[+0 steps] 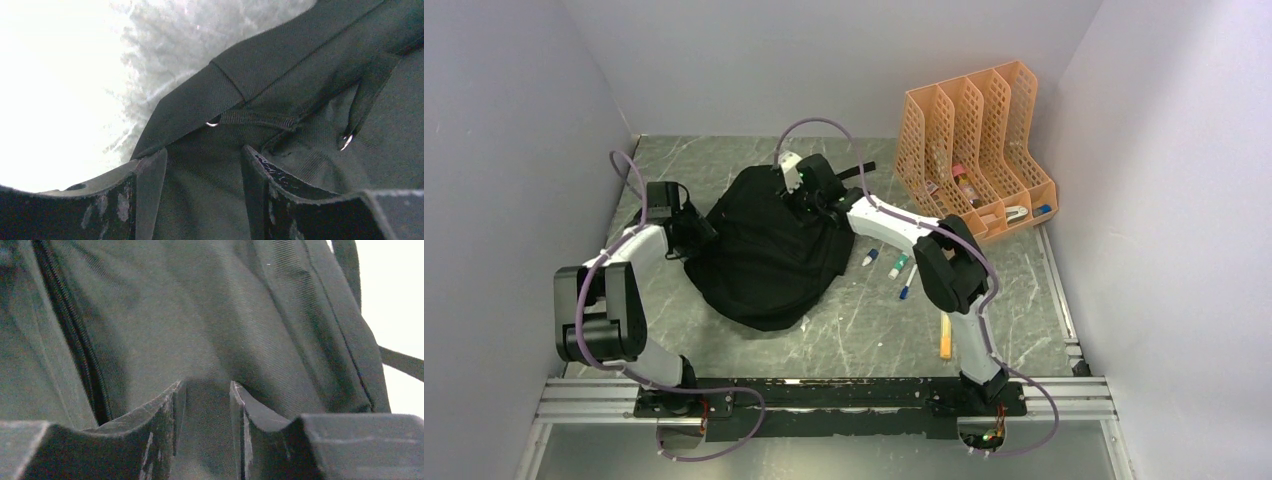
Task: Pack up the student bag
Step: Adjust the student bag at the center of the board.
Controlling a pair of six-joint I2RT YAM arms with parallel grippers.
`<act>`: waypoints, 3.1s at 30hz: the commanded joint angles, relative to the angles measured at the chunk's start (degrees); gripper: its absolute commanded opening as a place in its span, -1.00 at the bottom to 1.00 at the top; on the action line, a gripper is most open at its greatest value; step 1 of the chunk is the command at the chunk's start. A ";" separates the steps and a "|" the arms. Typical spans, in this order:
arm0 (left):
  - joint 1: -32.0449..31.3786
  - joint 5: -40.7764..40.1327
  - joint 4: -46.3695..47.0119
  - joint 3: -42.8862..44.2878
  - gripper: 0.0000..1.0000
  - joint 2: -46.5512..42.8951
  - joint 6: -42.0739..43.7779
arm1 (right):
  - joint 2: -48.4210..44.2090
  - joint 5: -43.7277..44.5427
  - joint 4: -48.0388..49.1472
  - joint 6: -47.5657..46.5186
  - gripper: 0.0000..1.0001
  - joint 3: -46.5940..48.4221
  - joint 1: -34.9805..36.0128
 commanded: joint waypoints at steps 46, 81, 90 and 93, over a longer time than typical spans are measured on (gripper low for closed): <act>-11.24 4.44 18.07 -10.15 0.18 -4.13 -10.95 | 1.65 6.61 5.24 -5.22 0.26 -5.92 11.33; -11.21 6.08 19.63 -14.34 -0.66 -3.96 -8.13 | 1.77 20.71 5.86 -6.66 -0.62 2.31 9.18; -11.17 6.95 19.48 -14.29 -0.66 -6.10 -6.99 | -0.96 10.93 5.93 -0.45 -0.34 1.23 6.42; -11.17 7.32 19.35 -14.28 -0.67 -6.17 -6.78 | 0.40 10.08 4.59 -0.22 -0.13 2.60 6.30</act>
